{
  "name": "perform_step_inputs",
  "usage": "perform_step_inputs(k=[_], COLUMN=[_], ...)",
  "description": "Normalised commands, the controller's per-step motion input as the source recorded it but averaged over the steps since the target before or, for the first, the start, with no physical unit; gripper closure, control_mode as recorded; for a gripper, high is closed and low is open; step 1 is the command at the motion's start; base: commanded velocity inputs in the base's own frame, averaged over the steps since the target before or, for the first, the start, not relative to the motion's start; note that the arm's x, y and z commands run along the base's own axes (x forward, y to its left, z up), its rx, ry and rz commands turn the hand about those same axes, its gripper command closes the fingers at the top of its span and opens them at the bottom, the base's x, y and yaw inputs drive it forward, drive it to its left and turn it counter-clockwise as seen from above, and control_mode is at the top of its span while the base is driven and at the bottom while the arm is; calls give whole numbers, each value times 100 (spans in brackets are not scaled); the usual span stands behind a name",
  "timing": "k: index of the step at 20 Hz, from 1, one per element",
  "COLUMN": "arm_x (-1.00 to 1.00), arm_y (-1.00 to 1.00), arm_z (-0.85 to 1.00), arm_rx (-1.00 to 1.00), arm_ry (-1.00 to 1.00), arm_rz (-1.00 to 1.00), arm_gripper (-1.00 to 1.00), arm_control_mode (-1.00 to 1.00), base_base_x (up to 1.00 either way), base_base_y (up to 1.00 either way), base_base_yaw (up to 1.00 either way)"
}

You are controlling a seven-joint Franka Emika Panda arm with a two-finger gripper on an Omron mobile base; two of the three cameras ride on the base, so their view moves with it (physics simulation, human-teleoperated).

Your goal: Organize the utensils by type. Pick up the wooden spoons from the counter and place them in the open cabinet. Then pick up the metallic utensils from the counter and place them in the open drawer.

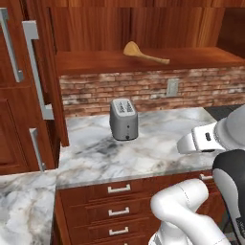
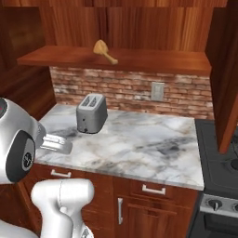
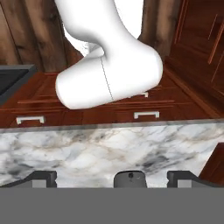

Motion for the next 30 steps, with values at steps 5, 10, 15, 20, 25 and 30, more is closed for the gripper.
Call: perform_step_inputs(k=[5,10,15,20,25,30], arm_x=[0,0,0,0,0,0], arm_y=[0,0,0,0,0,0], arm_z=[0,0,0,0,0,0], arm_rx=[0,0,0,0,0,0], arm_ry=[0,0,0,0,0,0], arm_rz=[0,0,0,0,0,0], arm_gripper=[-100,-100,-100,-100,-100,-100], arm_control_mode=[100,100,100,100,100,100], base_base_x=[-75,-67,-70,-86,-100,-100], base_base_y=[0,-2,-16,-20,-41,-53], base_base_yaw=[1,25,40,41,39,28])
